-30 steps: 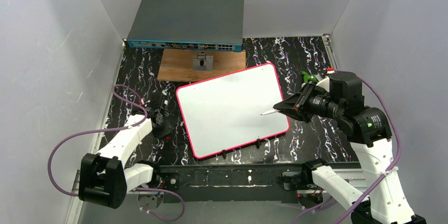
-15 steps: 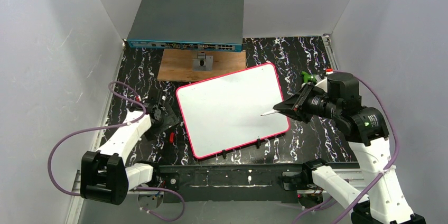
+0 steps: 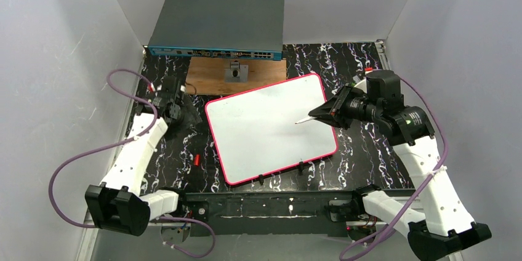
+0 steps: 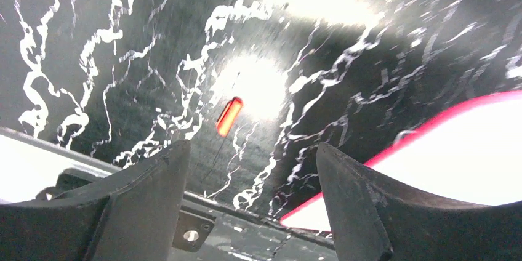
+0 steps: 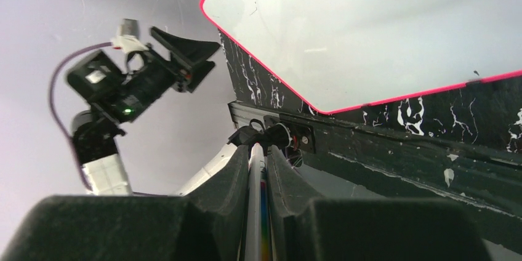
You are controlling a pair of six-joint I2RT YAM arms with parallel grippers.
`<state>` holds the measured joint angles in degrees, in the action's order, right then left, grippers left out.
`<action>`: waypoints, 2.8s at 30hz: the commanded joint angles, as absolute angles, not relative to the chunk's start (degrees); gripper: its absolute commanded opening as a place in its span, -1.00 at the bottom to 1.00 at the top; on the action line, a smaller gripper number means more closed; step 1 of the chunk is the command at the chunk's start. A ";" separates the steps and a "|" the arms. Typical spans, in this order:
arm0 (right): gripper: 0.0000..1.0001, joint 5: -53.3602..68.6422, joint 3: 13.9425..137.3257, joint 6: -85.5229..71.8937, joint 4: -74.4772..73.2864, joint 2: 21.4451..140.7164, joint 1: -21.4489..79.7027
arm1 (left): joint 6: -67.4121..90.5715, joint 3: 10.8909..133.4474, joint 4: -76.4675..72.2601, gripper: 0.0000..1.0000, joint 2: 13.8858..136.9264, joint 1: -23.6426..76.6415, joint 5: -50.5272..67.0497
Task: Write a sentence on the whiteboard
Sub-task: Place the pen cap at the center of the board, then write a sentence on the whiteboard.
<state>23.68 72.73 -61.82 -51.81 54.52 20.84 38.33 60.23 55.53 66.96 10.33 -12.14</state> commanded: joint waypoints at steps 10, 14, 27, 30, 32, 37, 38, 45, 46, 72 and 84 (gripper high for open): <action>-0.97 27.26 76.53 -50.91 -47.06 56.73 21.36 | 13.72 95.32 58.42 0.52 77.24 17.69 6.62; -0.97 31.07 75.62 -46.86 -45.20 56.89 21.36 | 5.54 88.96 56.53 0.40 73.70 19.09 7.04; -0.97 34.20 72.88 -43.65 -38.93 60.98 22.24 | 4.51 79.14 37.45 0.59 80.85 17.36 21.00; -0.97 34.14 74.00 -42.96 -40.86 61.82 22.32 | 3.46 80.79 37.15 0.71 80.50 17.36 18.38; -0.97 33.98 74.53 -42.59 -41.96 62.21 22.32 | 2.21 82.19 37.84 0.73 80.12 17.47 18.72; -0.97 34.01 75.01 -42.60 -43.47 62.57 22.32 | 0.38 83.37 37.99 0.78 78.43 17.48 17.62; -0.97 34.06 74.87 -42.67 -43.43 62.58 22.32 | -0.56 83.24 37.88 0.78 78.46 17.46 17.35; -0.97 34.54 74.98 -43.72 -43.48 62.74 22.49 | -3.92 80.41 34.62 0.72 84.18 13.02 27.20; -0.97 34.54 75.17 -43.76 -43.54 62.83 22.58 | -4.64 81.20 35.32 0.65 85.72 12.53 28.73; -0.97 30.28 67.37 -45.79 -38.83 55.26 22.85 | 10.77 64.42 34.24 0.18 75.59 12.09 47.21; -0.97 33.22 68.51 -47.57 -35.34 56.60 23.39 | 13.91 62.04 27.08 0.03 81.32 12.12 56.00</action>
<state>31.64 67.16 -46.65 -39.53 55.92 22.65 13.13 62.59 27.94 80.03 11.75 49.45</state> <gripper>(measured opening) 0.202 0.561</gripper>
